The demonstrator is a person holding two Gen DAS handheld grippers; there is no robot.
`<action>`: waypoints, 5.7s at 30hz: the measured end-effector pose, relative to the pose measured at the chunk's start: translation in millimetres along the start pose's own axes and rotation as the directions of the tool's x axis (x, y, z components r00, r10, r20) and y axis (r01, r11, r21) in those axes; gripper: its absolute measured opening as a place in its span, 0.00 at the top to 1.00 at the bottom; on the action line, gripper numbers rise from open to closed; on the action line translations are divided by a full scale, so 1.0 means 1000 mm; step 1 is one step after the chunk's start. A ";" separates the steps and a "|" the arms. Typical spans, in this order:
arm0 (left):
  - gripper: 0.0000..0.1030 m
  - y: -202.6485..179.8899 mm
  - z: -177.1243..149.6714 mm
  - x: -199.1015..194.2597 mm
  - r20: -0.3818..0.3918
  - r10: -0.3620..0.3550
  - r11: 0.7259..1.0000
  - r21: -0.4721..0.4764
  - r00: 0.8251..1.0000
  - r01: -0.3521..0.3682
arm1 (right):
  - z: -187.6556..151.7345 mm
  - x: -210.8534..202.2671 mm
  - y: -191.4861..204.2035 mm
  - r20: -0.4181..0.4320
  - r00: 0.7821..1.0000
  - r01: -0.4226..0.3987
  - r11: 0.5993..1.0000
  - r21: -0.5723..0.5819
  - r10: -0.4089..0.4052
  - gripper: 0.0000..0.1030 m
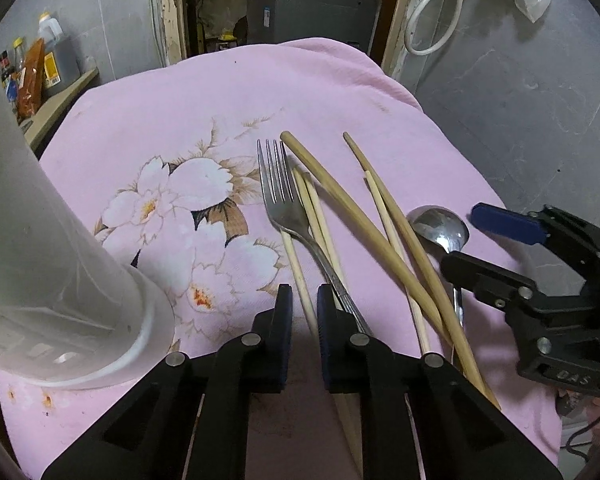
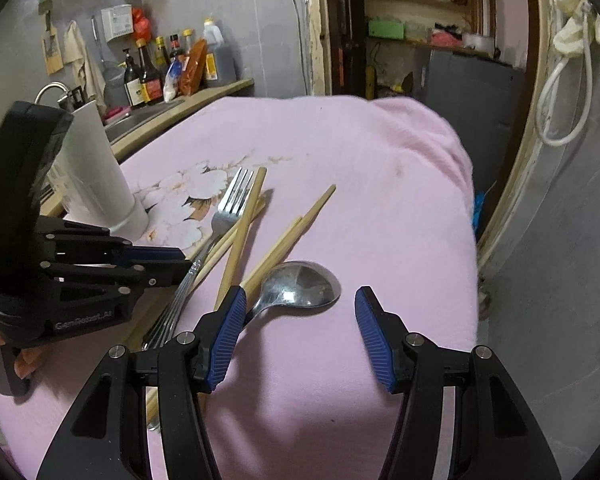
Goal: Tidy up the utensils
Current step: 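Close the left gripper on a wooden chopstick while the right gripper grasps the large metal spoon, then lift the chopstick with the left gripper while the right gripper carries the large spoon to the basket, then open the left gripper over the basket while the right gripper drops the large spoon in, then move both grippers back toward the remaining fork and chopsticks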
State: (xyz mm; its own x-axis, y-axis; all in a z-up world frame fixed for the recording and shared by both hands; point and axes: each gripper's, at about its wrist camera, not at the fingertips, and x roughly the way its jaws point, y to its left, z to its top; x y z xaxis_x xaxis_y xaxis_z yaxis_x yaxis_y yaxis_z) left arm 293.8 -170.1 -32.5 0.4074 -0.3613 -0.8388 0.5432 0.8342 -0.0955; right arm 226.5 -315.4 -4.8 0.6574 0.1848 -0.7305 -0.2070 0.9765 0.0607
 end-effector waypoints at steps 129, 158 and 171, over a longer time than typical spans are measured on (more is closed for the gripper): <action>0.91 0.185 -0.047 -0.172 0.718 0.239 0.939 -0.343 0.654 0.034 | 0.095 -0.004 0.197 0.750 0.656 0.401 0.882 -0.247 -0.089 0.61; 0.02 0.067 -0.052 -0.213 0.794 0.171 0.984 -0.173 0.583 -0.053 | 0.033 -0.134 0.095 0.796 0.553 0.395 0.918 0.012 -0.248 0.00; 0.02 0.014 -0.046 -0.149 0.637 0.048 0.999 -0.018 0.770 -0.047 | -0.006 -0.133 0.052 0.707 0.644 0.414 0.910 -0.003 -0.291 0.00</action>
State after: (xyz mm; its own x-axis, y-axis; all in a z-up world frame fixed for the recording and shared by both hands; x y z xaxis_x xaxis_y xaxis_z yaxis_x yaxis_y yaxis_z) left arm 207.0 -85.1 66.3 0.8069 -0.5037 -0.3087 0.5103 0.8575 -0.0653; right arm 123.7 -290.0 91.8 0.9962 -0.0865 -0.0075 0.0819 0.9649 -0.2495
